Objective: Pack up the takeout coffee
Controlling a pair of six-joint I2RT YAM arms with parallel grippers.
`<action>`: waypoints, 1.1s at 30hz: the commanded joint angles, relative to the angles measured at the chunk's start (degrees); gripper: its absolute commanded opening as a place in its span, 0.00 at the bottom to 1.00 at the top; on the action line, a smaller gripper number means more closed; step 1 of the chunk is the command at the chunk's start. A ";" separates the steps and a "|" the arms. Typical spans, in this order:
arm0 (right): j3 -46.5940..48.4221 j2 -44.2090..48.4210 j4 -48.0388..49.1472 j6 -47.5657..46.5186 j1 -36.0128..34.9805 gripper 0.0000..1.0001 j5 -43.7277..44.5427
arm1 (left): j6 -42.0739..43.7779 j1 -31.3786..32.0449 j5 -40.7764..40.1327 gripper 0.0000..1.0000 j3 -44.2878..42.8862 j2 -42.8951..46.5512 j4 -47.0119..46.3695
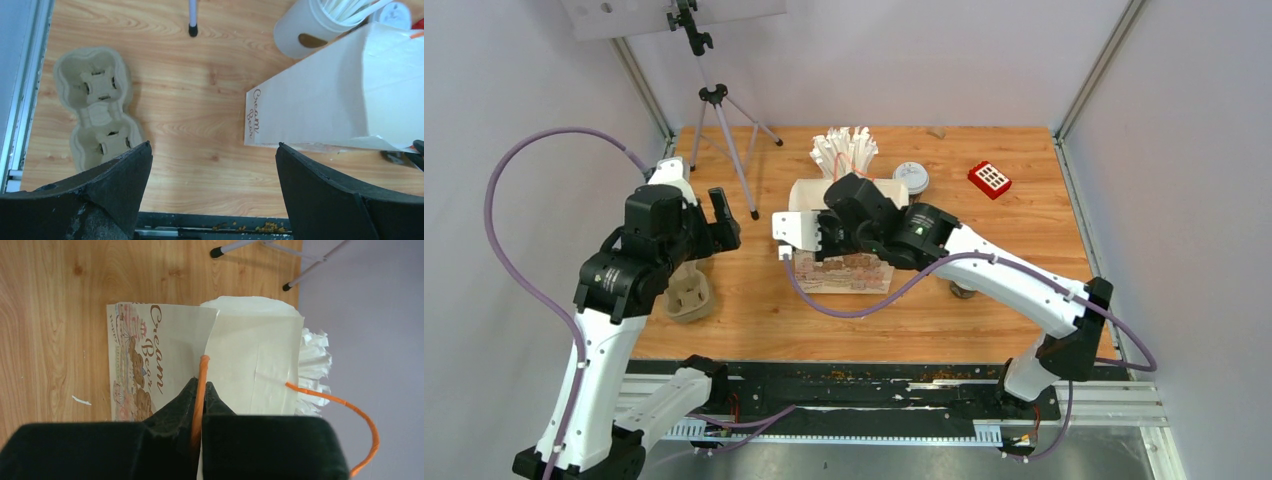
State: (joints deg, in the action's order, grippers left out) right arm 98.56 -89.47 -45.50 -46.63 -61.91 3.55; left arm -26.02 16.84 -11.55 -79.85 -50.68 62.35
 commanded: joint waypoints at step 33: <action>-0.38 7.33 11.00 29.06 -8.47 1.00 -0.10 | 1.94 -0.14 -5.37 1.00 8.06 7.98 0.70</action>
State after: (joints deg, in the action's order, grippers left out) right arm 98.61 -87.74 -39.92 -28.21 -70.06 4.93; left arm -23.70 16.84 -7.57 -72.10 -42.72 61.21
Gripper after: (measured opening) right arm 0.990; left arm 0.998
